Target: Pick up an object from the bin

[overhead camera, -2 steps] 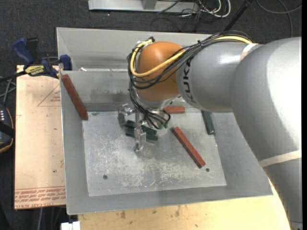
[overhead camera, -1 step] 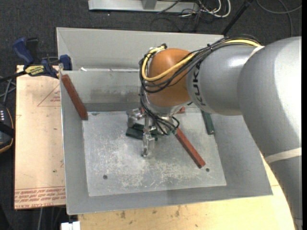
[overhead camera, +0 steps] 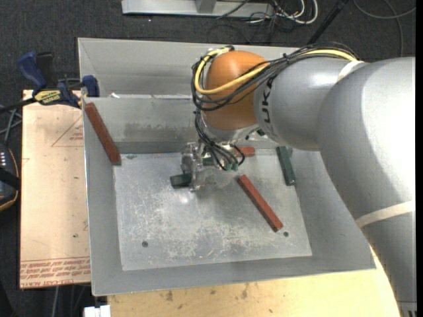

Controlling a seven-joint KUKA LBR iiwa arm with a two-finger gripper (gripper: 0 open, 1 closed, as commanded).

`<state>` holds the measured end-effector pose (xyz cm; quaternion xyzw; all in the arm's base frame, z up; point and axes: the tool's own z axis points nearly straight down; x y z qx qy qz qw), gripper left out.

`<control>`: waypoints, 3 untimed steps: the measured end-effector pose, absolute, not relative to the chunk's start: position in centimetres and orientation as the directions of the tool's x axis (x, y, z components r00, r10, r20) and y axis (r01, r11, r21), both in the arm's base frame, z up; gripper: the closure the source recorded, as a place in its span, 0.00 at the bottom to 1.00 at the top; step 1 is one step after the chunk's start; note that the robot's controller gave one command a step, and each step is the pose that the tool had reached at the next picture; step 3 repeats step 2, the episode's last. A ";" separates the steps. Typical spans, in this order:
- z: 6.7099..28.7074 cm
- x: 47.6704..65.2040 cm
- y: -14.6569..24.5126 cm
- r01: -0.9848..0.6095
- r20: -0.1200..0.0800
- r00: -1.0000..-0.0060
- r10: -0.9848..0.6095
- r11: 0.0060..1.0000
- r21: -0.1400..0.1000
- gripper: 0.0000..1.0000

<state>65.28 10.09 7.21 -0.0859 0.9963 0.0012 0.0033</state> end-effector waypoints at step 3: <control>21.0 63.3 8.5 -0.177 -0.005 -0.984 -0.177 0.984 0.001 1.00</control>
Offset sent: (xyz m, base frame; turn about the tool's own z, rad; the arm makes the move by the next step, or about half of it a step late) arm -0.0205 -0.0164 0.1376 -0.0080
